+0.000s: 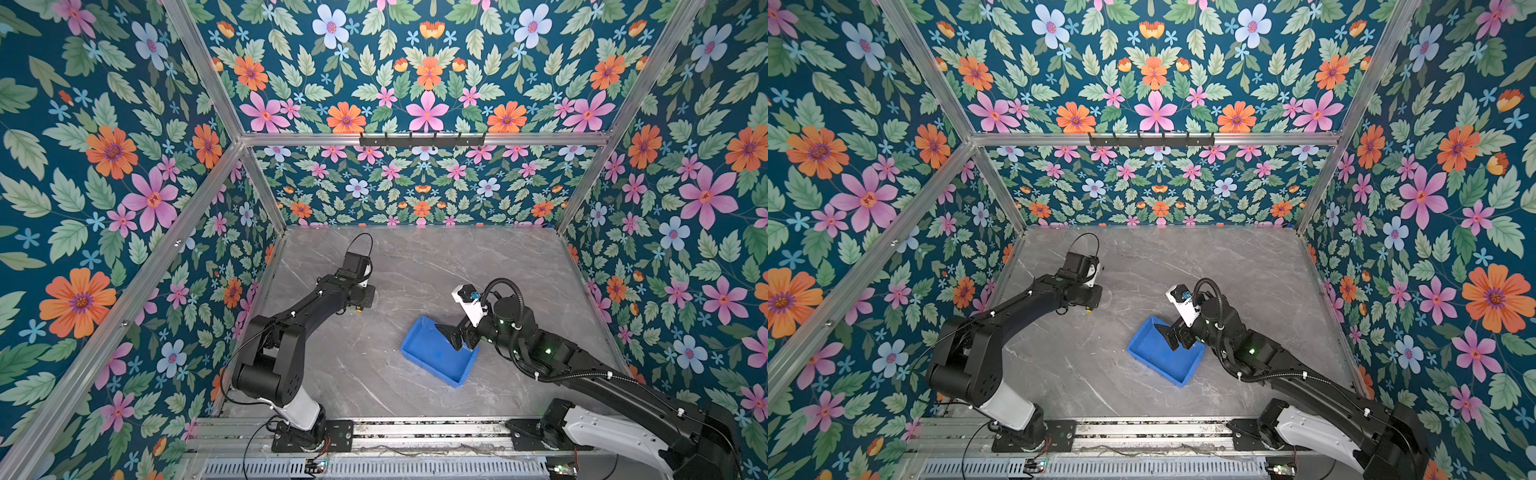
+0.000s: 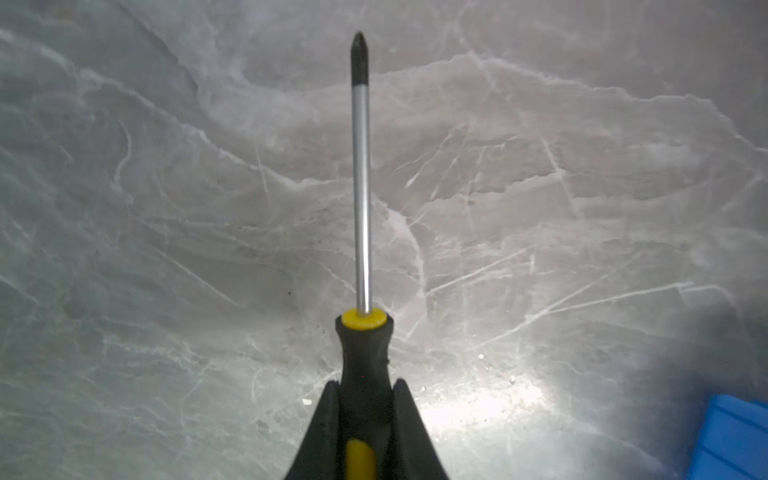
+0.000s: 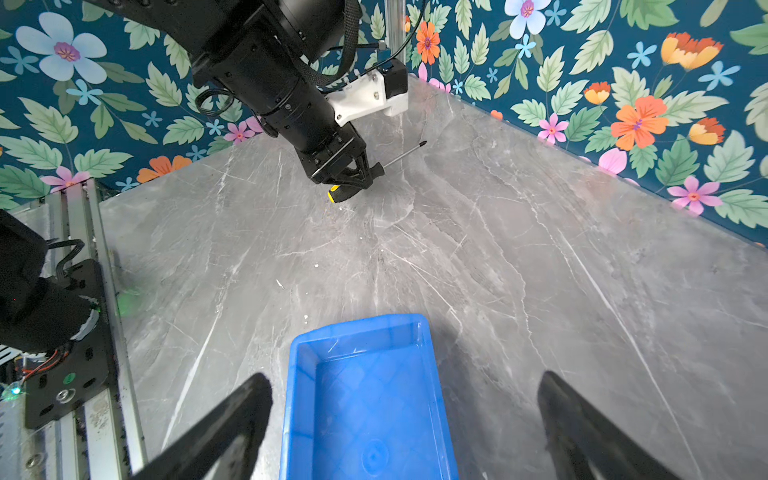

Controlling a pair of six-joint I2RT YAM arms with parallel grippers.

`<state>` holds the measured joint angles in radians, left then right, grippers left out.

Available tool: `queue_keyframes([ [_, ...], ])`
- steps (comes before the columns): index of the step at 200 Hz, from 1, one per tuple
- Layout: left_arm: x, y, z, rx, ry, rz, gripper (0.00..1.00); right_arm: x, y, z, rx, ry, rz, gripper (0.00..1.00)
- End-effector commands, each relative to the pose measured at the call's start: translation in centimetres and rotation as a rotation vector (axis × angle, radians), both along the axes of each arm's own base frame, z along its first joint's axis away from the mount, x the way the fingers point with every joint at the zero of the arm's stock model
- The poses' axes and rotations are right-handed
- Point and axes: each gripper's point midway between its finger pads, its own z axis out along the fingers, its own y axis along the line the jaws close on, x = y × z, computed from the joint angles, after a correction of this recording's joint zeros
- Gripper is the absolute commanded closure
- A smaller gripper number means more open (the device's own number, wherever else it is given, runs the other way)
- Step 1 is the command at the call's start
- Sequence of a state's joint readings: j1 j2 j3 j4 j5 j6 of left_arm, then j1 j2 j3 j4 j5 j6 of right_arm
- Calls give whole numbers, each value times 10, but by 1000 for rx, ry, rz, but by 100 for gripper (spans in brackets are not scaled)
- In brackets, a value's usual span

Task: Put the screwdriver in the bin
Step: 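Close the left gripper on the screwdriver handle and lift it, then carry the screwdriver over the blue bin with the left gripper while the right arm retracts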

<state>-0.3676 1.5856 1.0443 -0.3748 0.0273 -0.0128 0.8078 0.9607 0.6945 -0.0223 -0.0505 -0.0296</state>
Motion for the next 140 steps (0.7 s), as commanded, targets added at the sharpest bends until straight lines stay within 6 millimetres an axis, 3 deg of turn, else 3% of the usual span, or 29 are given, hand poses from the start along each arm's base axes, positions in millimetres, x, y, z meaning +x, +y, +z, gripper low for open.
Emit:
queue_keyframes([
  [1, 6, -23, 20, -10, -107, -180, 100, -3, -5, 3, -2, -8, -9, 1],
  [57, -11, -67, 43, 63, -223, -503, 100, -22, -28, 2, -32, 5, -12, 1],
  [97, -37, -96, 51, 107, -305, -786, 100, -41, -46, 2, -54, 18, -4, 1],
  [140, -54, -118, 61, 132, -363, -952, 100, -66, -65, -2, -77, 51, 23, 1],
])
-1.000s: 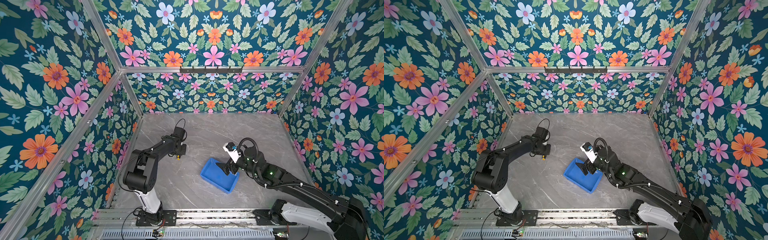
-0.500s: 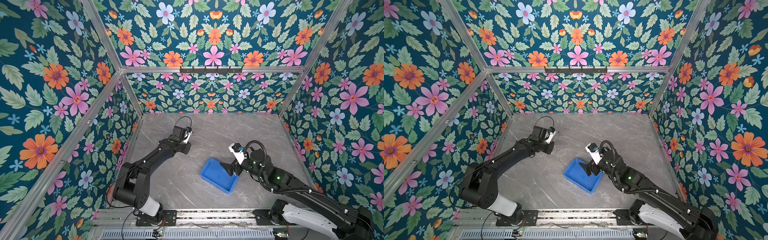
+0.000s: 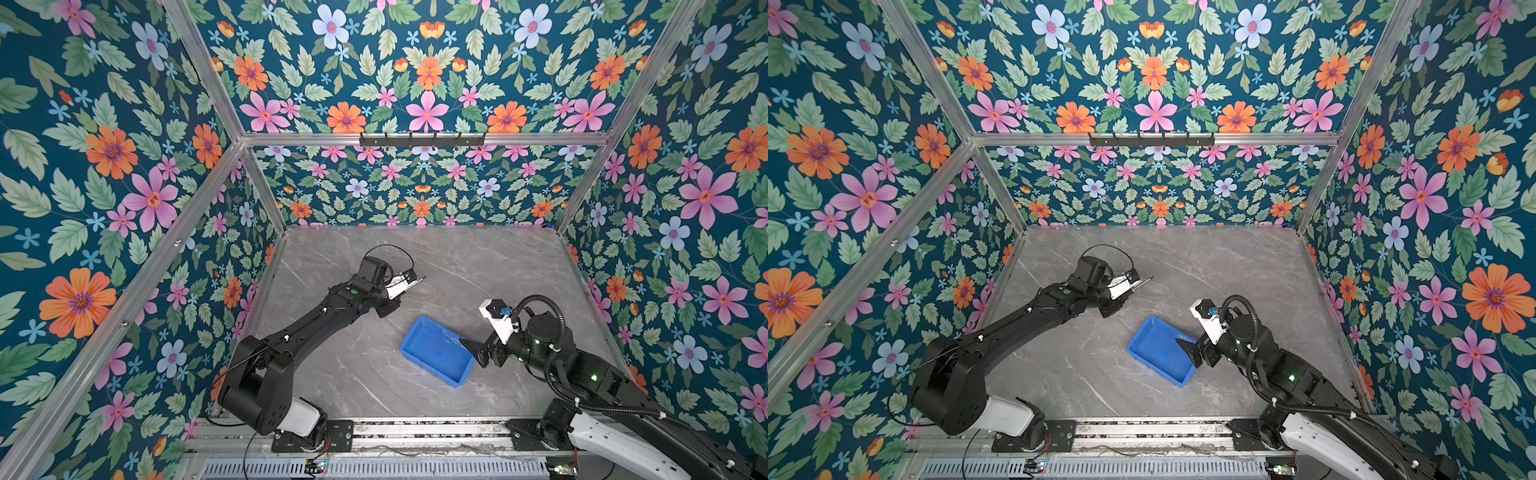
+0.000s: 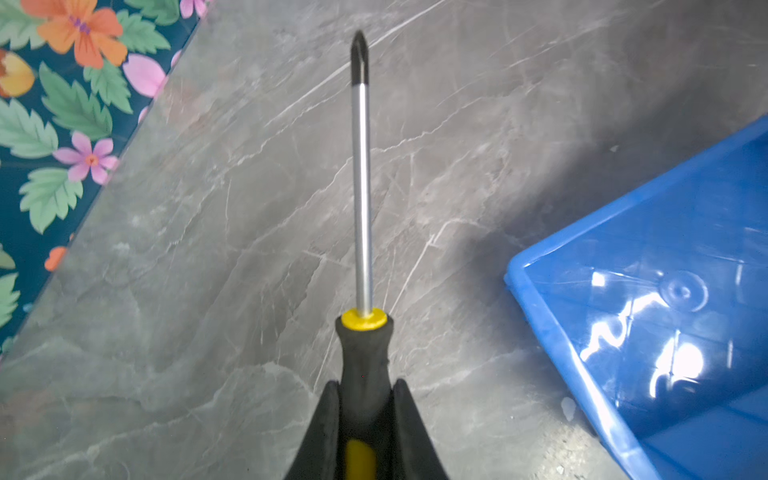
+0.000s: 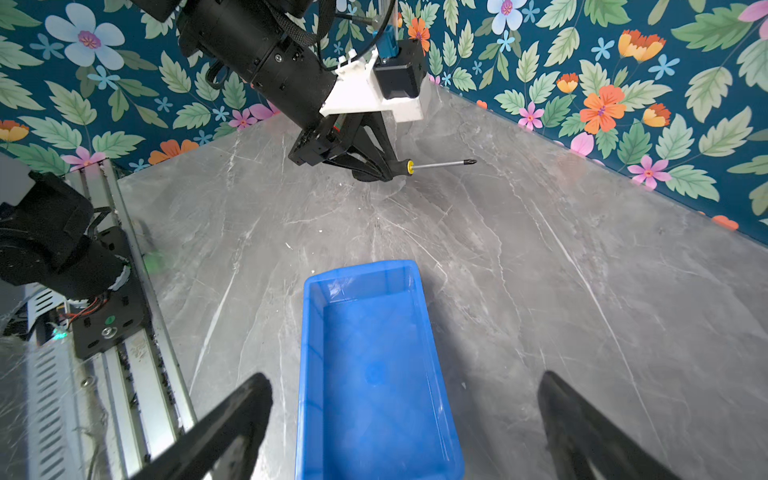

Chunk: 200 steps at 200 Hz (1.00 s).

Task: Put the screwdriver in the bin
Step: 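Carry the screwdriver over the blue bin with the left gripper while the right arm retracts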

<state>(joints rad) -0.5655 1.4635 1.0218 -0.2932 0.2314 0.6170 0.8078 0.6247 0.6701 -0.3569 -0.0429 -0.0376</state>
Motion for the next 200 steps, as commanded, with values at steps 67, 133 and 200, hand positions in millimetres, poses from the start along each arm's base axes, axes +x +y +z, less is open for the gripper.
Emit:
queue_keyframes([
  [67, -44, -52, -1, 110, -102, -372, 100, -46, -36, -18, -113, 28, 80, 1],
  [133, -85, -82, -22, 201, -120, -600, 100, -57, -46, -21, -137, 28, 98, 1],
  [200, -106, -80, -60, 343, -75, -724, 100, -63, -44, -24, -160, 35, 143, 1],
])
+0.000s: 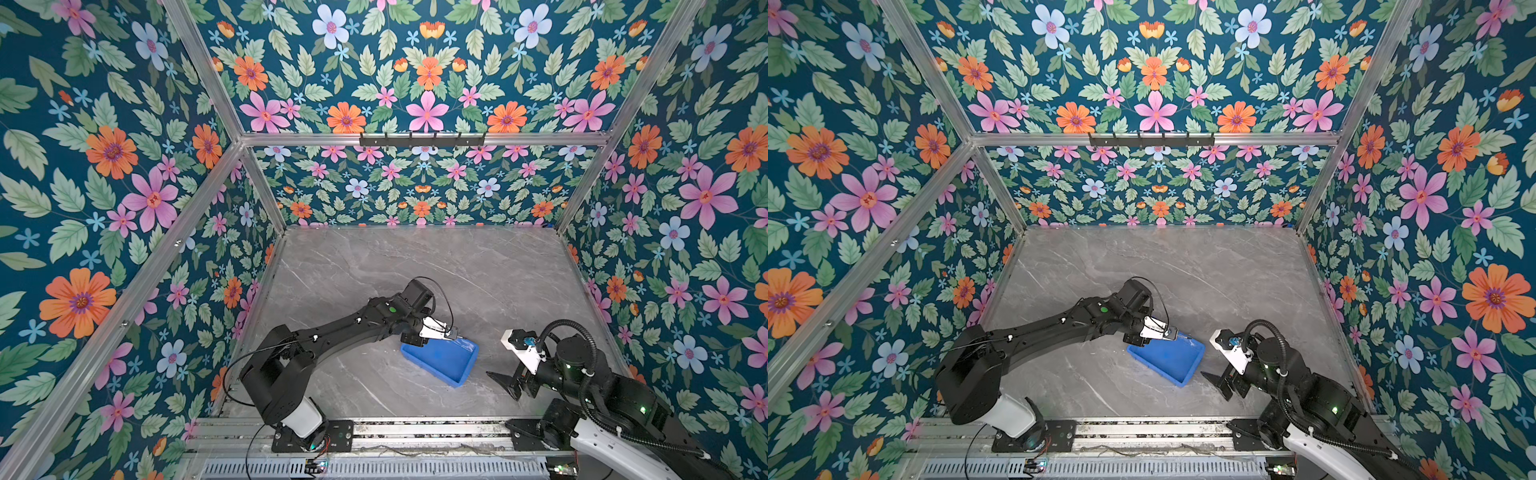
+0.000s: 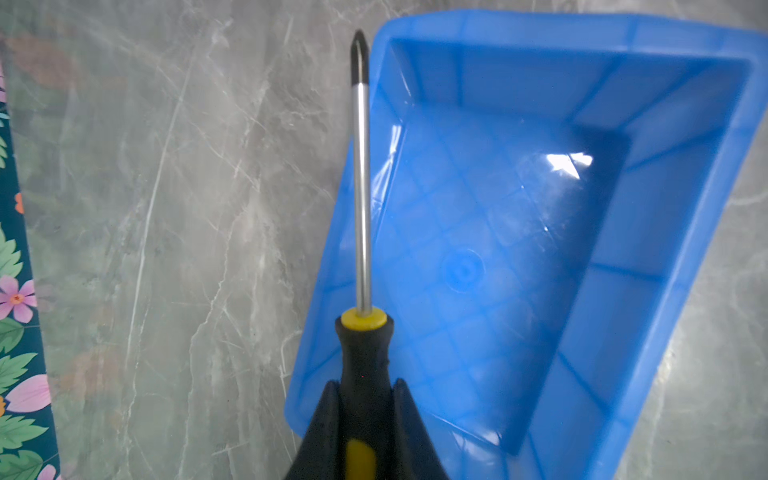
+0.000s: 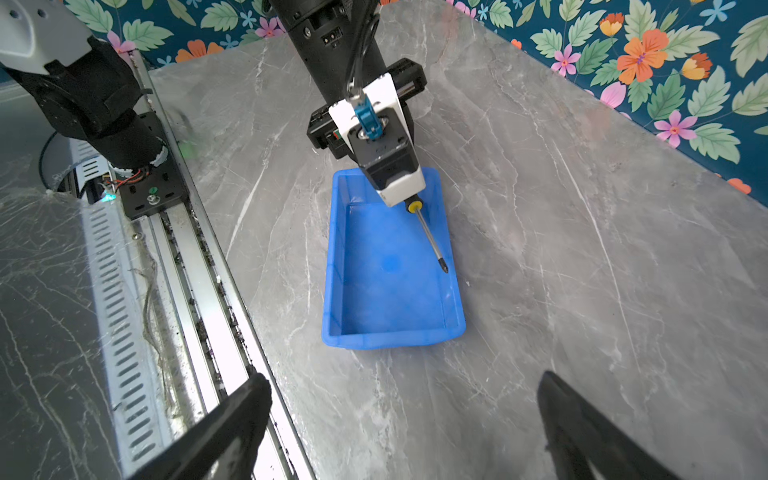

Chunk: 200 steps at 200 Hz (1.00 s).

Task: Put the screwdriver in the bin
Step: 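Carry the screwdriver over the blue bin with the left gripper while the right arm retracts, then lower the screwdriver into the bin and open the left gripper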

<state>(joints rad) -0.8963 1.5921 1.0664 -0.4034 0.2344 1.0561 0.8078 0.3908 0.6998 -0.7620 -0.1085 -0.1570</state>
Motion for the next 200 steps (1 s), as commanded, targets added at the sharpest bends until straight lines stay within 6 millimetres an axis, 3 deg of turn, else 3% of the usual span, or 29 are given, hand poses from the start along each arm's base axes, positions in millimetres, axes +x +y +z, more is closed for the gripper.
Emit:
queue_keyframes([
  [1, -5, 6, -13, 72, -5, -46, 100, -4, 1, 0, -12, 0, 31, 1],
  [65, -6, 7, -41, 171, -4, -71, 100, -5, 4, -1, -20, 7, 47, 1],
  [130, -9, 6, -55, 215, 11, -79, 100, -3, 3, -1, -21, 1, 41, 1],
  [168, -10, 1, -52, 188, 19, -73, 84, -4, 3, 1, -15, -2, 41, 1],
  [189, -10, -3, -48, 157, 26, -51, 60, -4, 3, 0, -16, -2, 41, 1],
  [200, -11, -4, -45, 146, 28, -49, 57, -4, 3, 0, -17, 0, 41, 1],
])
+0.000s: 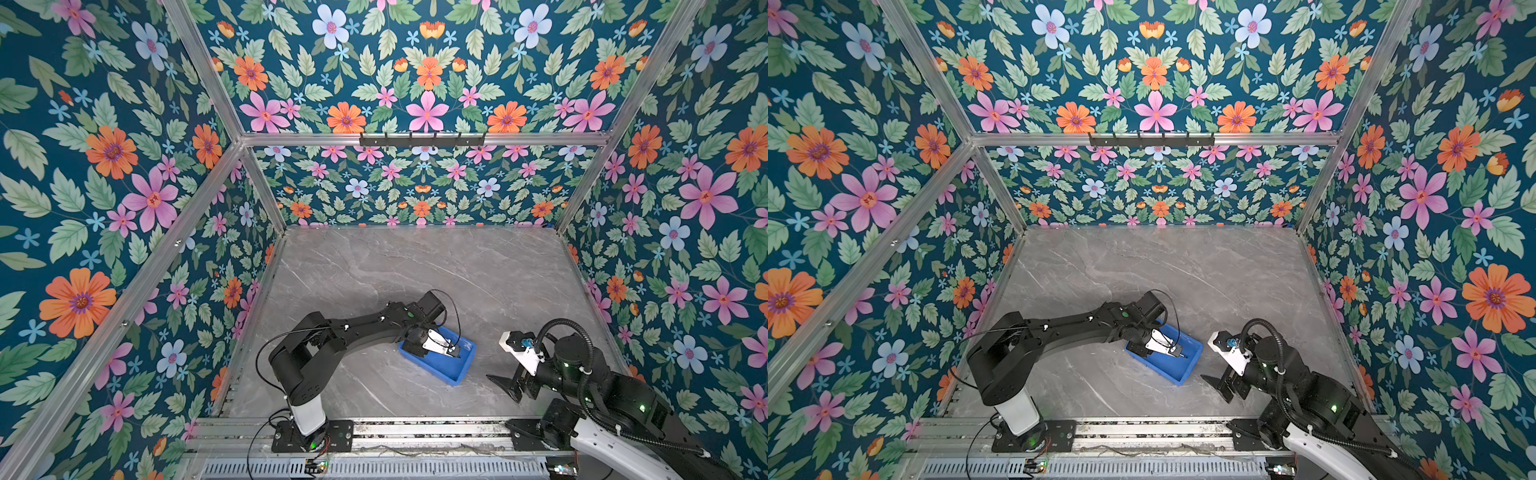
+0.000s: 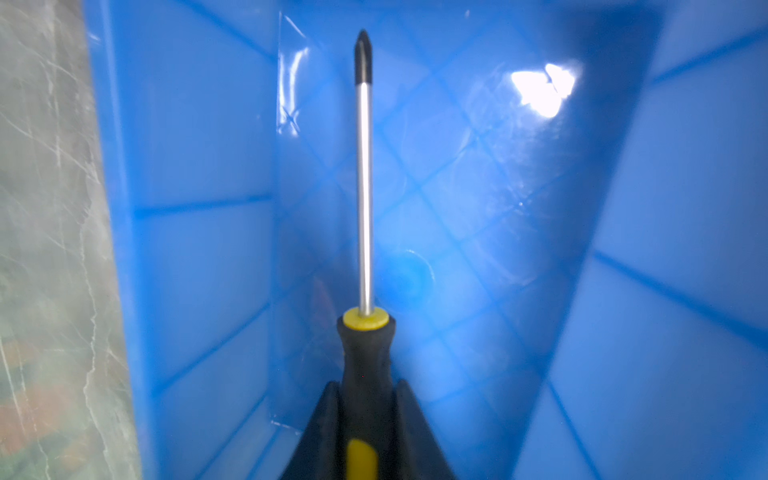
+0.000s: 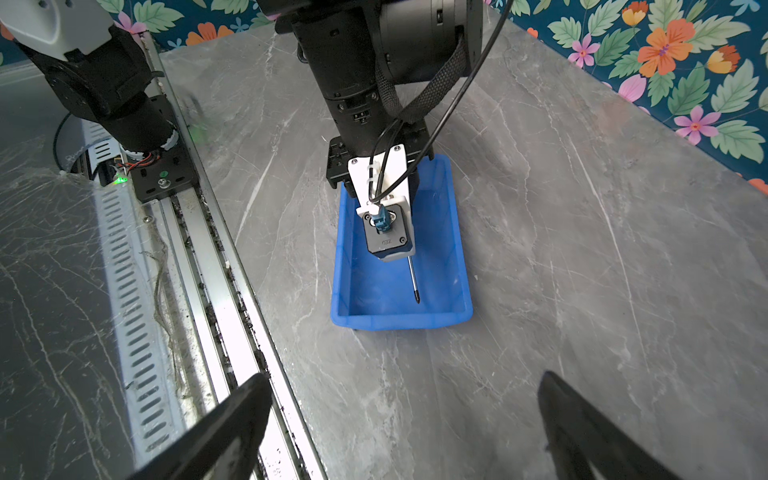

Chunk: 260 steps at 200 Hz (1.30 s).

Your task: Put the screwdriver in the bin

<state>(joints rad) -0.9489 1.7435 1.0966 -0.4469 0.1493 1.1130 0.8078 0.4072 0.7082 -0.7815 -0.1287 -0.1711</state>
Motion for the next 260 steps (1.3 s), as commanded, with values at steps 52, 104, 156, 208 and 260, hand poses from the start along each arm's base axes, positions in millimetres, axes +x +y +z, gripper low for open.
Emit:
queue_keyframes([
  [52, 1, -5, 18, -58, -3, 42, 28, 2, 2, 1, 0, -17, 5, 1],
  [104, 2, -8, 44, -123, -37, 60, 1, 4, 4, 2, 6, -15, 3, 1],
  [156, 10, -7, 77, -241, -99, 125, 0, 12, 8, 5, 23, -23, -22, 1],
  [208, 33, -4, 113, -445, -118, 311, 0, 28, 14, 8, 49, -54, -71, 1],
  [260, 73, 26, 155, -761, -106, 601, 0, 58, 17, 18, 107, -91, -170, 1],
])
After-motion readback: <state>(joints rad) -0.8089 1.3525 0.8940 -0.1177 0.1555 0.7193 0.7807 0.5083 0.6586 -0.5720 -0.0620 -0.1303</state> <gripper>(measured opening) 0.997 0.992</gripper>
